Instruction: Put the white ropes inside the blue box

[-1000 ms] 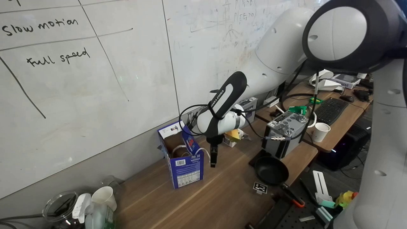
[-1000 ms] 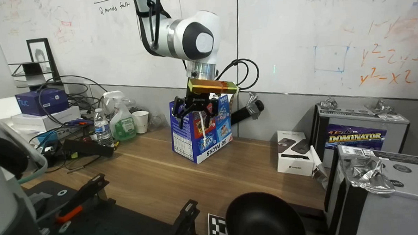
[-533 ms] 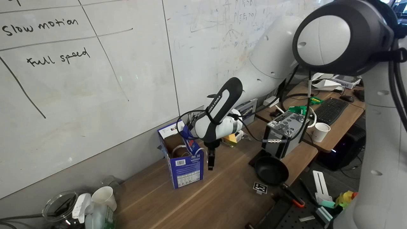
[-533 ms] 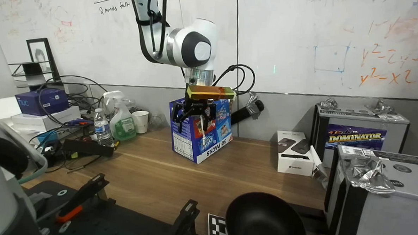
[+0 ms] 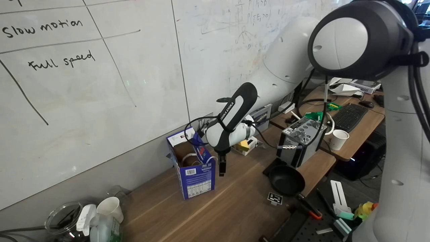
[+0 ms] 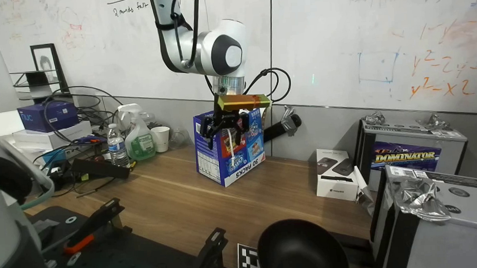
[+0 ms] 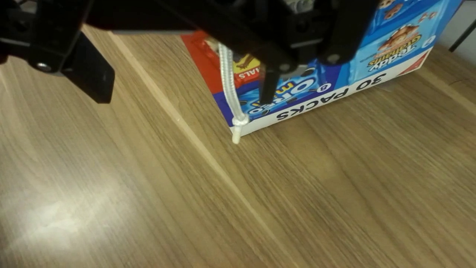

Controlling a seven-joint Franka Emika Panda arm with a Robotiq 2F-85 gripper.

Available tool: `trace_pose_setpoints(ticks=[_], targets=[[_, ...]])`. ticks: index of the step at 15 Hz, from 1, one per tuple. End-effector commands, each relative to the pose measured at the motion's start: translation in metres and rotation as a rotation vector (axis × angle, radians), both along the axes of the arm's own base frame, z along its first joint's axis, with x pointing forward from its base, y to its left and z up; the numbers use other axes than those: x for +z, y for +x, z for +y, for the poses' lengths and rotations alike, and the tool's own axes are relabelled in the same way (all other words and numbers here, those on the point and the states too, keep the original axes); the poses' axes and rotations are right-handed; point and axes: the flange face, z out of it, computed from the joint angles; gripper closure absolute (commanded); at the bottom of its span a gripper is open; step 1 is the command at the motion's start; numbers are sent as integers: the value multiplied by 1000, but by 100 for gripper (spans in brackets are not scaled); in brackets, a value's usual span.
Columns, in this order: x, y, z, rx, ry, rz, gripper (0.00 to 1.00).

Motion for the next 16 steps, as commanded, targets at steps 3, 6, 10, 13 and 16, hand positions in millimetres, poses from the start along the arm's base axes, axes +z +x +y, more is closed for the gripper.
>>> trace_pose_setpoints(ticks=[3, 6, 10, 13, 16], targets=[[3, 8, 1, 4, -13, -28, 0], [2, 8, 1, 1, -15, -21, 0], [1, 9, 2, -3, -9, -20, 0], [-2, 9, 1, -8, -6, -16, 0], [-4, 10, 1, -4, -4, -17, 25]])
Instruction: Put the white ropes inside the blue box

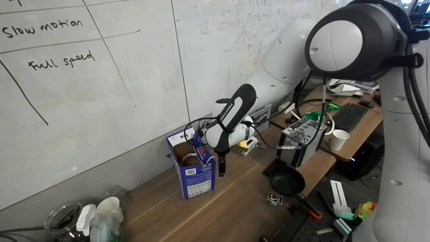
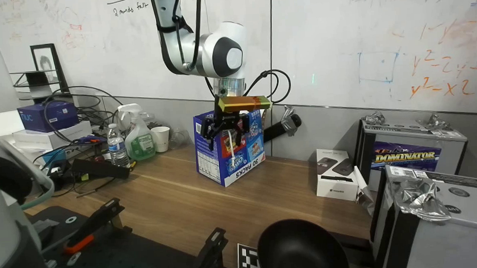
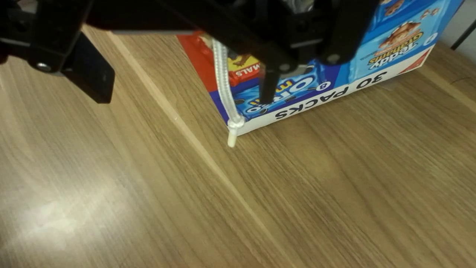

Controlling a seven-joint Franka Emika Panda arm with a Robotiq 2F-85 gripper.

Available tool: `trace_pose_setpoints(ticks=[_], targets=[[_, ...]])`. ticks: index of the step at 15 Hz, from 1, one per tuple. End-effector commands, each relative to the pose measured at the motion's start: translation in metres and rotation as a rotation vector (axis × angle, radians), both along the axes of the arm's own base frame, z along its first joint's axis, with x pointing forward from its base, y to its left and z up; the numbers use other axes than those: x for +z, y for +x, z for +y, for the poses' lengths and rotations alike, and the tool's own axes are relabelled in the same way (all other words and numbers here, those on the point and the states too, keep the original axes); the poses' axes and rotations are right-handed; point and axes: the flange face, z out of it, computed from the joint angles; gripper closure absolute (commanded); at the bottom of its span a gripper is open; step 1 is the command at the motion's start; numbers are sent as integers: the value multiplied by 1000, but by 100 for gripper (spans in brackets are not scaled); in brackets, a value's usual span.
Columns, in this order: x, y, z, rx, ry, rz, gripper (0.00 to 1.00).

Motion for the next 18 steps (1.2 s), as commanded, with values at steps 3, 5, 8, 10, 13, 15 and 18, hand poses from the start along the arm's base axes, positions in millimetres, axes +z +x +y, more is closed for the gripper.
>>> trace_pose_setpoints(ticks=[3, 5, 8, 10, 13, 15, 18], targets=[[0, 7, 1, -5, -1, -19, 42], [0, 7, 1, -5, -2, -19, 58], [1, 7, 1, -3, -3, -20, 80], [1, 7, 1, -2, -4, -20, 93], [1, 6, 0, -2, -4, -21, 99], [4, 6, 1, -4, -7, -23, 94], [18, 10, 5, -55, -50, -50, 90]])
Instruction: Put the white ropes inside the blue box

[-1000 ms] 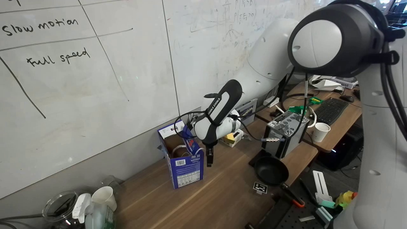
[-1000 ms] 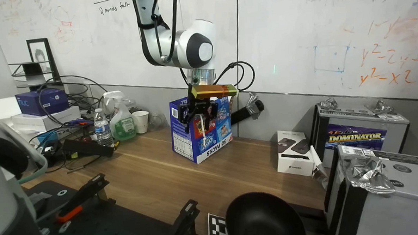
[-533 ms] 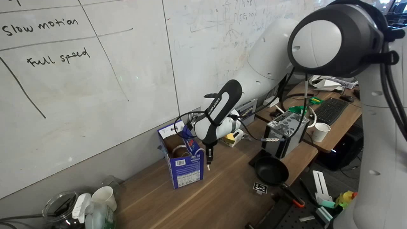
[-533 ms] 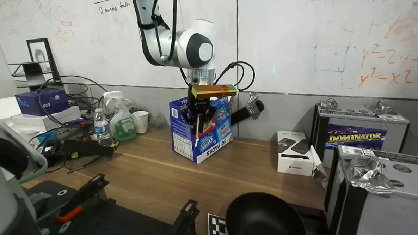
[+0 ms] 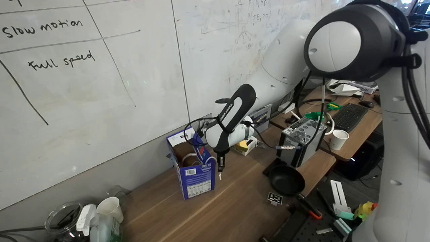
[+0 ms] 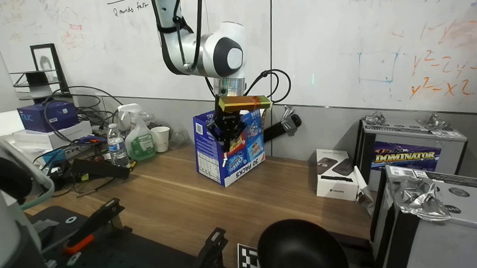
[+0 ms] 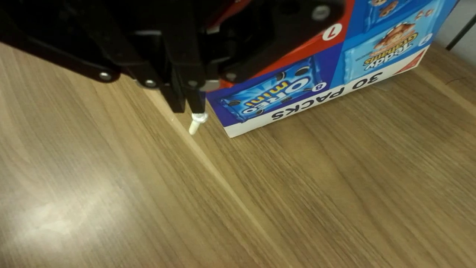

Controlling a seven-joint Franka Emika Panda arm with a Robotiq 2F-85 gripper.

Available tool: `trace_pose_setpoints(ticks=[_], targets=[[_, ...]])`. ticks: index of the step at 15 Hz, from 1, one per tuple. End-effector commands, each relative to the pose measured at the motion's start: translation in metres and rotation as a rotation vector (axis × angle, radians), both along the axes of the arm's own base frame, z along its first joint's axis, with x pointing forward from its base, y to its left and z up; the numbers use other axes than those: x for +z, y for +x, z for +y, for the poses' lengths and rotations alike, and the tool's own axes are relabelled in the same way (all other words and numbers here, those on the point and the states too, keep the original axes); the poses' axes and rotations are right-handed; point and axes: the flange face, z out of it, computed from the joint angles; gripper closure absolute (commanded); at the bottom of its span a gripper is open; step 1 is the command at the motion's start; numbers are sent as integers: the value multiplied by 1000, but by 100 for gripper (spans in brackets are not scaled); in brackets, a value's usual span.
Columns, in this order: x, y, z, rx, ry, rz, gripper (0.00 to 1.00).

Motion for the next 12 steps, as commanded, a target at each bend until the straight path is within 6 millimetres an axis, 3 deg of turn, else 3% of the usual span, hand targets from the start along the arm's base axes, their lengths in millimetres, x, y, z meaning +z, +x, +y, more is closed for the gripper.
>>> trace_pose_setpoints(ticks=[1, 9, 12], targets=[[26, 9, 8, -71, -67, -67, 91], [104, 9, 43, -154, -320, -240, 91], [124, 3, 66, -167, -378, -282, 91]])
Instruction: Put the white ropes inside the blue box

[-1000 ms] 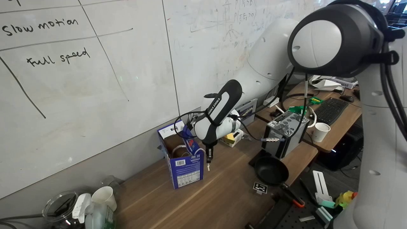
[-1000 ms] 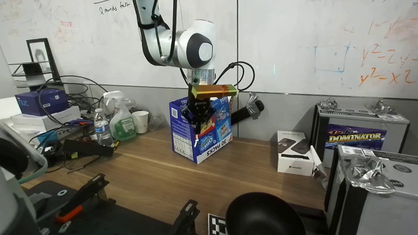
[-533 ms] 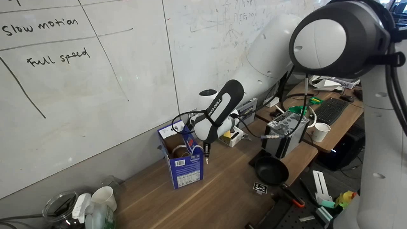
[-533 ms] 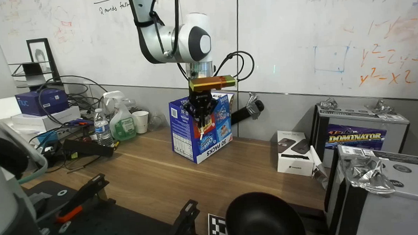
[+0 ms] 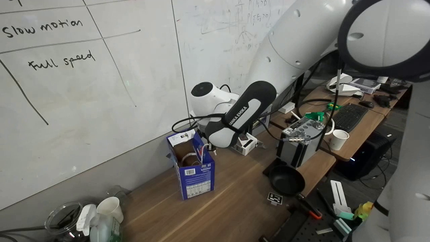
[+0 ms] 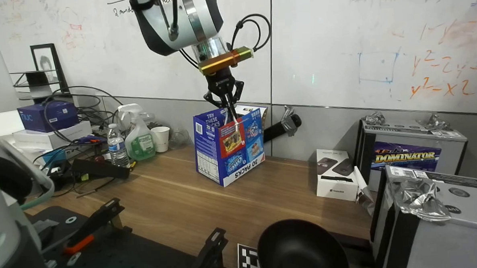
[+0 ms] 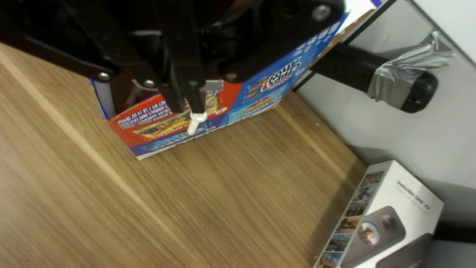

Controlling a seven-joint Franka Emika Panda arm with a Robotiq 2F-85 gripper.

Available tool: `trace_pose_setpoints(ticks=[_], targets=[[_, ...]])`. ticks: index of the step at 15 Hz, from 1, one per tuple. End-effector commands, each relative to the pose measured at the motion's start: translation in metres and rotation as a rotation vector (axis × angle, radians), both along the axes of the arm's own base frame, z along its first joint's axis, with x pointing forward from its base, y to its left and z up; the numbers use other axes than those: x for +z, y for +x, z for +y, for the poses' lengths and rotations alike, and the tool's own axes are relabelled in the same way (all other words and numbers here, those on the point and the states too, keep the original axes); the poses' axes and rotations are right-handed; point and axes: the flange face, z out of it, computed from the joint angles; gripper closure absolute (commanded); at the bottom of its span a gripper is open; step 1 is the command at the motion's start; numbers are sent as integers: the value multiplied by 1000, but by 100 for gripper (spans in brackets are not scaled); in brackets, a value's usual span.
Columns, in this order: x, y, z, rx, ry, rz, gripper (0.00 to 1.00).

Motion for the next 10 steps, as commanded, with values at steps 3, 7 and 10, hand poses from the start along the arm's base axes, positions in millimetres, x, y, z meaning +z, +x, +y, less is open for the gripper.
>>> trace_pose_setpoints(ticks=[3, 7, 10], targets=[[35, -16, 40, -8, -75, -59, 91], [30, -20, 72, 27, -48, -65, 91], [21, -21, 86, 45, -34, -50, 91]])
